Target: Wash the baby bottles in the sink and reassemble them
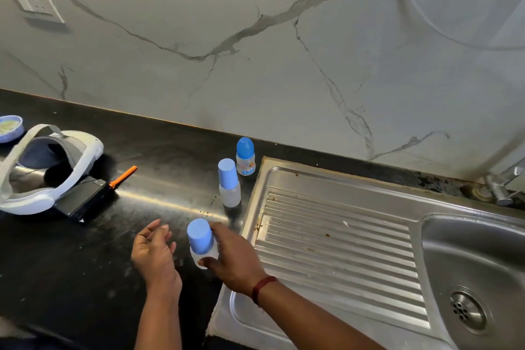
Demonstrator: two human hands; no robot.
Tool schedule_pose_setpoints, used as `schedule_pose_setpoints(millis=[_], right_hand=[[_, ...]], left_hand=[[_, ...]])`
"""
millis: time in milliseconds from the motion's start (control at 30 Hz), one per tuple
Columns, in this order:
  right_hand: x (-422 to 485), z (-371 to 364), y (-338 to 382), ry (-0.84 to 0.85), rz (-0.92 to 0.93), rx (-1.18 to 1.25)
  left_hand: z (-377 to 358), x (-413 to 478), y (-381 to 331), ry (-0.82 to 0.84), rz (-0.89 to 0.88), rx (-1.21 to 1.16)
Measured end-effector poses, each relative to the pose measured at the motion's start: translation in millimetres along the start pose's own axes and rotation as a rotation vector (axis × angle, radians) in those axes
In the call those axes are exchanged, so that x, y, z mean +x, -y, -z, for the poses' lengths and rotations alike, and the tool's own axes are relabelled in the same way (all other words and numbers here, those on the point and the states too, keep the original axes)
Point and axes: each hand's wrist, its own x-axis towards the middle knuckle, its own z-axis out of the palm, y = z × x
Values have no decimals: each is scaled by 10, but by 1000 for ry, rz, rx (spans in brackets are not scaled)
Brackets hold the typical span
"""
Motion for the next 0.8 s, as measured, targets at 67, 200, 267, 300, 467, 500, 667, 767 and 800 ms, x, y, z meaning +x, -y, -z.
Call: schedule_pose_setpoints(millis=[67,200,267,300,467,500,667,767,800], right_hand=[[26,-52,-17,9,9,-26],[52,-99,-66,7,15,-41],[67,-116,-83,15,18,-44],[79,-119,-86,20,8,-46],[122,-143,-136,9,-11,-33],[127,-129,-120,10,-15,-33],[172,-100,-131,-1,-47,-5],[165,-88,-148,37,-70,24],[171,-102,-181,33,-79,36]], left_hand=[[36,35,2,0,6,5],[95,21,47,21,18,24],[107,4,66,34,30,40],[106,-6,72,40,39,50],[117,-69,129,67,47,88],[121,-93,132,73,49,97],[133,-183,150,82,49,121],[126,-234,139,72,23,138],[117,-243,140,58,15,129]])
